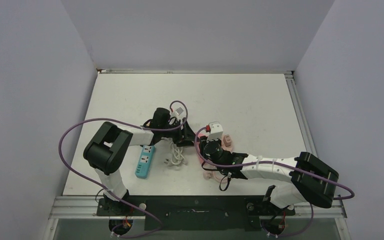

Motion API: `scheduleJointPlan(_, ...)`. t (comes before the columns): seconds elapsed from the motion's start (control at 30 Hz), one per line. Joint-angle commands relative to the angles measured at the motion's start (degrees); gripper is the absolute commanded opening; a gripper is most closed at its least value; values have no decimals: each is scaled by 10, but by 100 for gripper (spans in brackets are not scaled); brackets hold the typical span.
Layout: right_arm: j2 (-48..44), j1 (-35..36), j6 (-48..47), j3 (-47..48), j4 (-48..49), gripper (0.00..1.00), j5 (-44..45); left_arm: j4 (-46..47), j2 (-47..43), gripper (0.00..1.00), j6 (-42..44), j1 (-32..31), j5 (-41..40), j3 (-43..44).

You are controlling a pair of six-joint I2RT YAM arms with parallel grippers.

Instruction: Pull the plug off the socket

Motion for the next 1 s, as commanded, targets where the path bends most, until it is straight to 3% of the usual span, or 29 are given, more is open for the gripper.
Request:
scheduleJointPlan(0.0, -23, 2, 23, 0, 54, 5, -11, -6, 13, 55, -1, -6, -23, -13)
scheduleJointPlan(0.07, -24, 1, 26, -1, 54, 5, -12, 0, 12, 61, -7, -6, -27, -17)
scheduleJointPlan(0.23, -27, 2, 34, -2, 56, 5, -15, 66, 13, 61, -50, -6, -36, -38)
scheduleJointPlan(0.4, -24, 0, 35, -2, 58, 5, -18, 120, 20, 52, -84, -12, -34, -55)
scheduleJointPlan(0.7, -14, -2, 44, 0, 57, 5, -17, 120, 36, 36, -87, -19, -27, -51)
scheduleJointPlan(0.97, -9, -13, 58, -4, 53, 5, -31, 82, 22, 33, -59, -19, -38, -38)
